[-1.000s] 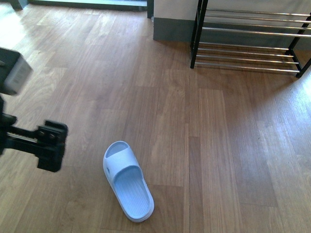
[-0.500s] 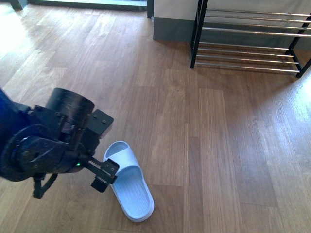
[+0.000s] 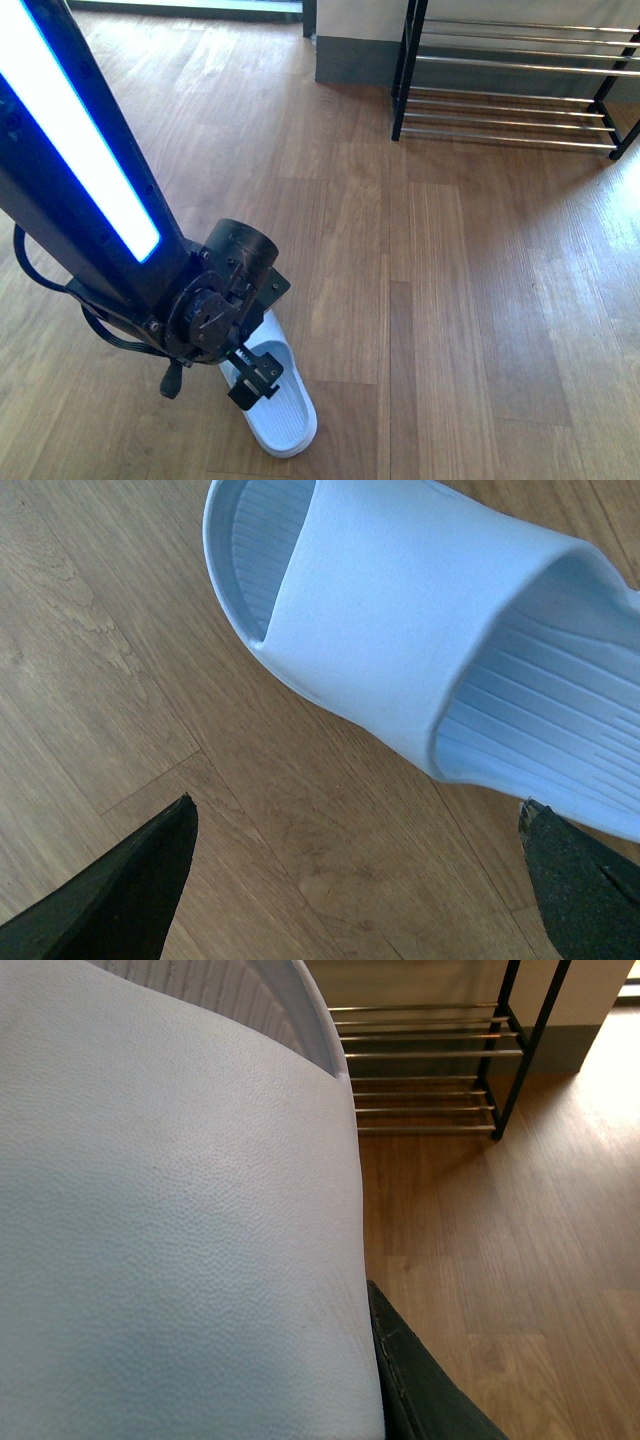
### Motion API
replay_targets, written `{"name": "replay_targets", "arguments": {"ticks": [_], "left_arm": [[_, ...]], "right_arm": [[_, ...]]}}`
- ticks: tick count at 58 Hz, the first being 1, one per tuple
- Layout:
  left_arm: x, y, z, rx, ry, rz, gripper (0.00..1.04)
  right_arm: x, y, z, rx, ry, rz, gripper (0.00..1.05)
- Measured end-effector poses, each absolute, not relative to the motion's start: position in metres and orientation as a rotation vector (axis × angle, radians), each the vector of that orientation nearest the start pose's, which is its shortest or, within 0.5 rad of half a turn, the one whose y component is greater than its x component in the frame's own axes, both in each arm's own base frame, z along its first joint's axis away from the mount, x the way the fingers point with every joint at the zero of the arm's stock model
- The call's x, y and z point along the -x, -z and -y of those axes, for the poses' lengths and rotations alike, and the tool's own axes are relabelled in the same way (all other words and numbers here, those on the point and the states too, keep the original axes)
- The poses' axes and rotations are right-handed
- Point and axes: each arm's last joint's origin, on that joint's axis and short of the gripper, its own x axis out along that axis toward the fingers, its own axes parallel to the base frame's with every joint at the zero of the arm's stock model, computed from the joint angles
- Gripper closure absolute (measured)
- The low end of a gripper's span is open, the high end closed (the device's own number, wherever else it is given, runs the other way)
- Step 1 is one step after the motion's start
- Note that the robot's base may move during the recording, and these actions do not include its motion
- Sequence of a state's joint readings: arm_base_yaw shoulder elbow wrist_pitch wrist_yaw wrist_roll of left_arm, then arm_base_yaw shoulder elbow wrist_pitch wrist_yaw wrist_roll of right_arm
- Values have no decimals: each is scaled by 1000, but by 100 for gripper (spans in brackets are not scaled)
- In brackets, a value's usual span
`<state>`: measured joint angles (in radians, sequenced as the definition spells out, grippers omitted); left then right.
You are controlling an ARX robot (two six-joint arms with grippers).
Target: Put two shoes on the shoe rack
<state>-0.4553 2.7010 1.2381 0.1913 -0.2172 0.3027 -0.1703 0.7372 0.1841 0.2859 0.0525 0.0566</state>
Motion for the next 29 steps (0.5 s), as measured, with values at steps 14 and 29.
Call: {"name": "replay_targets", "arguments": {"ticks": [14,29], "left_arm": [[-340,140,162,-715,336,-1218,9],[-349,163,187,-716,277,-1191,9]], "right_arm": [[-155,-178,28,-72,229,-261,103],[-155,-178,28,-71,229,-261,103]]}}
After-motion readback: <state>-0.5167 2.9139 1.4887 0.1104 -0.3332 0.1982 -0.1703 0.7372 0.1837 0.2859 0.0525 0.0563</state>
